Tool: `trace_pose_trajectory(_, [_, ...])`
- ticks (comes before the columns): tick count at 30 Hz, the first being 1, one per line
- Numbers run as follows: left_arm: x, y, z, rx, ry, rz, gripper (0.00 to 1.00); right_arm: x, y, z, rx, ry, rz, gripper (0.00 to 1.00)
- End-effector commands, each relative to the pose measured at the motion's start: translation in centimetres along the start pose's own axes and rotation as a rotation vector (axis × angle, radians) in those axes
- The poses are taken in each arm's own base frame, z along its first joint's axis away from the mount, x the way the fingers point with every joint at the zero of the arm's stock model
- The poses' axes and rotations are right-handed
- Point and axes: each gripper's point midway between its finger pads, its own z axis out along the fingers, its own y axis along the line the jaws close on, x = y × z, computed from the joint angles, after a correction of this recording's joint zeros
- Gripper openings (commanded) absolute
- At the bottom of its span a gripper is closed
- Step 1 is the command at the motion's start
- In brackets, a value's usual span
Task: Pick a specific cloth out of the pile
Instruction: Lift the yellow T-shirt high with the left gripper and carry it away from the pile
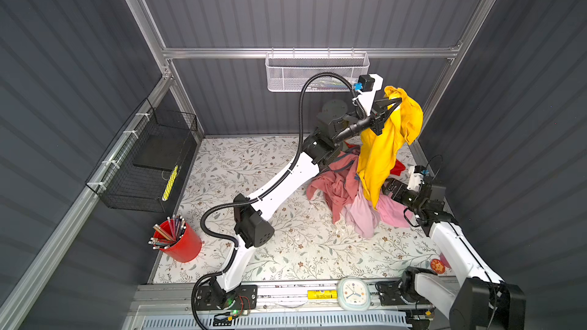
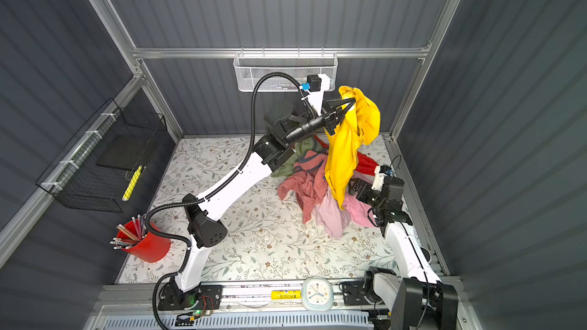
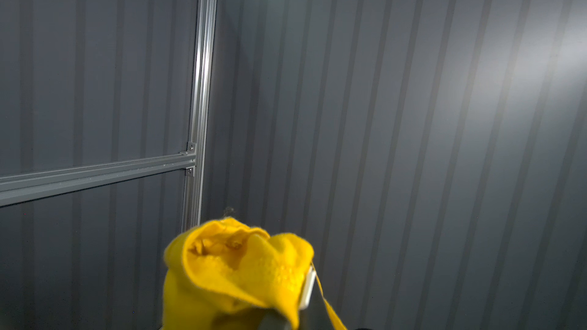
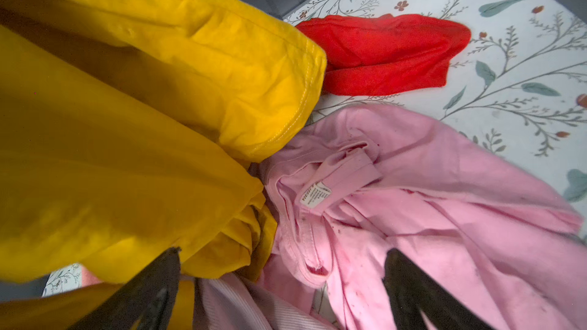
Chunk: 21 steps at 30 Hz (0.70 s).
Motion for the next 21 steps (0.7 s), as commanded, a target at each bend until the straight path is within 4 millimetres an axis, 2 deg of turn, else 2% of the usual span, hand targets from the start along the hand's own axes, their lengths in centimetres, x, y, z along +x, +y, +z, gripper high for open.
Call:
trace_pose_trajectory(1, [-4.6, -1.7, -0.4, 0.026, -0.107, 0.096, 0.0, 0.1, 0.1, 0.0, -0.018, -0.008, 0.0, 0.99])
trace_pose_trajectory(10, [-9.4, -2.3, -2.7, -0.063, -0.141, 0.29, 0.0, -0.4, 0.5, -0.5, -0.02, -0.02, -0.01, 0.99])
trace_pose_trajectory(16, [-11.7, -1.7, -4.4, -0.166, -0.128, 0.418, 0.0, -0.2, 0.9, -0.6, -0.037, -0.01, -0.014, 0.99])
trace_pose_trajectory(21, [-12.9, -0.1, -5.8, -0.298, -0.092, 0.528, 0.0, -0.2, 1.0, -0.6, -0.041, 0.0, -0.025, 0.99])
